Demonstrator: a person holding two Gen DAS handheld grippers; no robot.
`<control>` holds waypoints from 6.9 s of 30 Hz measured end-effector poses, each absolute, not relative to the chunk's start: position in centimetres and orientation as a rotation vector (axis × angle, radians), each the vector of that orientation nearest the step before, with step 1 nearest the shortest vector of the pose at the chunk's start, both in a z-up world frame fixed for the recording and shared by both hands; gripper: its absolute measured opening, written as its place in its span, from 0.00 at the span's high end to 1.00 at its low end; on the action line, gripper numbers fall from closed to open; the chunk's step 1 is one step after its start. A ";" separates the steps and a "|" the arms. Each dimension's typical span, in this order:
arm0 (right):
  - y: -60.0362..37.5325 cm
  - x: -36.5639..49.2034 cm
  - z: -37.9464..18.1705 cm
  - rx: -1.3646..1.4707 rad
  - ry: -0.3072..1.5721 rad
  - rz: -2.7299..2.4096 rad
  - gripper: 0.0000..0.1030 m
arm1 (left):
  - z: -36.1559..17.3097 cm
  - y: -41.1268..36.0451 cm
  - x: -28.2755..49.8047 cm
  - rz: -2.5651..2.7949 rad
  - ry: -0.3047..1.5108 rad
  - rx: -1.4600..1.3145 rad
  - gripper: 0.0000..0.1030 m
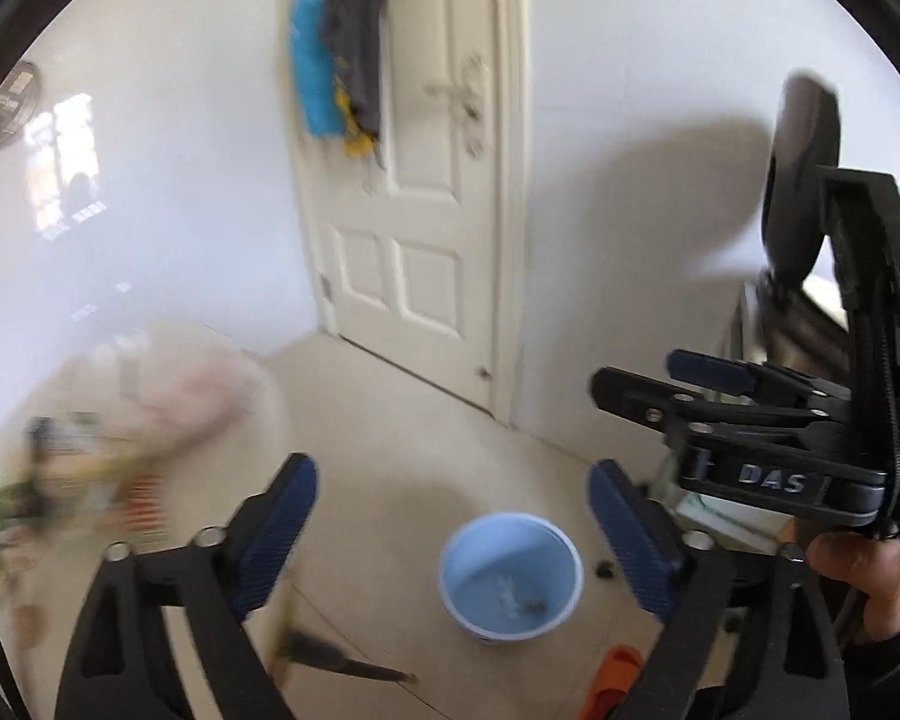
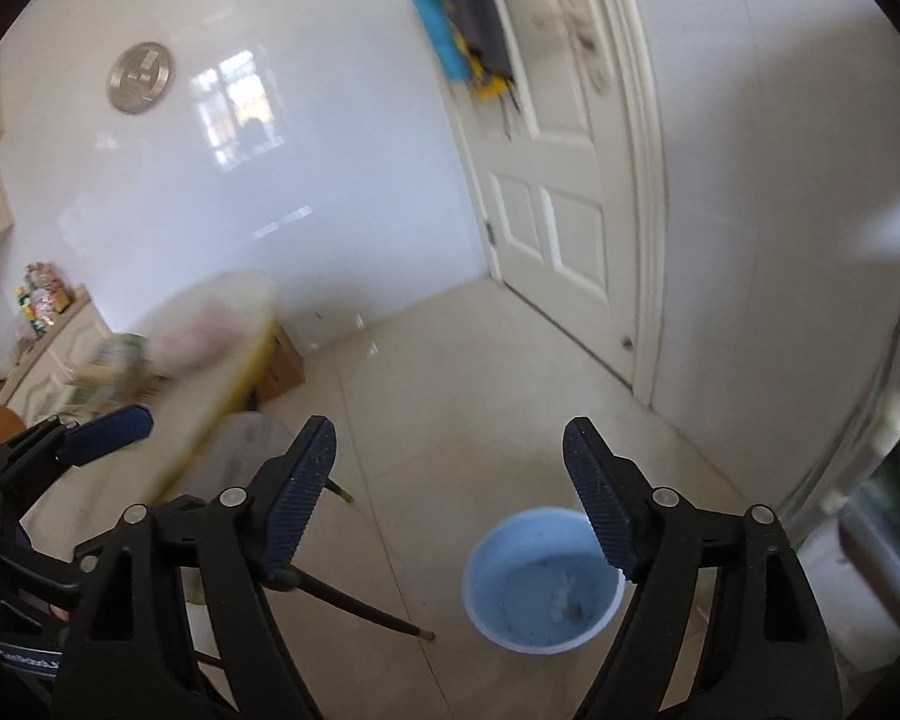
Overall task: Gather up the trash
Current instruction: 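Move both open tools back over the table, then grasp a brown paper lump with the left gripper while the right grasps the beige carton, then carry both items over the blue bucket and open both grippers, then move both open tools back over the table, then grasp the crumpled white tissue with the left gripper while the right grasps the sauce packet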
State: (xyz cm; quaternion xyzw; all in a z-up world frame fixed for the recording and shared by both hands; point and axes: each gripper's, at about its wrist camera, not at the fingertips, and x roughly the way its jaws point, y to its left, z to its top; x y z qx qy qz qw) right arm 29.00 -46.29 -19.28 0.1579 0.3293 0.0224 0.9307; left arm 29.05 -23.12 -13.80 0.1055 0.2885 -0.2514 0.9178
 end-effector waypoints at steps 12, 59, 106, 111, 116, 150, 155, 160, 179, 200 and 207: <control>-30.8 27.8 -11.7 0.184 0.597 0.199 0.12 | -12.0 -6.7 22.6 -0.232 0.539 0.154 0.05; -19.0 41.3 -20.2 0.204 0.787 0.443 0.55 | -14.1 6.8 33.0 -0.193 0.746 -0.003 0.76; -55.1 31.5 -42.4 0.615 1.013 -0.003 0.55 | -32.8 -38.5 48.4 -0.595 1.061 0.390 0.55; -55.0 33.2 -44.5 0.623 1.044 -0.020 0.53 | -34.1 -39.2 50.4 -0.557 1.065 0.395 0.42; -54.4 33.5 -43.7 0.619 1.037 -0.024 0.51 | -32.5 -39.9 47.7 -0.559 1.029 0.358 0.39; -26.4 27.8 -11.9 0.217 0.659 0.275 0.23 | -11.5 -1.5 19.8 -0.176 0.550 0.088 0.01; -23.6 30.5 -14.4 0.195 0.719 0.303 0.23 | -13.7 3.5 22.0 -0.085 0.628 0.077 0.01; -22.0 33.2 -17.1 0.170 0.785 0.306 0.19 | -16.0 5.9 27.3 -0.007 0.719 0.097 0.01; -16.8 42.8 -23.3 -0.020 0.958 0.298 0.35 | -19.0 9.7 38.9 -0.015 0.865 0.097 0.13; -18.4 39.9 -22.4 0.069 0.938 0.446 0.91 | -14.6 11.7 32.2 -0.169 0.779 -0.078 0.75; -19.9 37.0 -20.7 0.163 0.887 0.507 0.91 | -12.4 8.6 29.1 -0.226 0.753 -0.062 0.75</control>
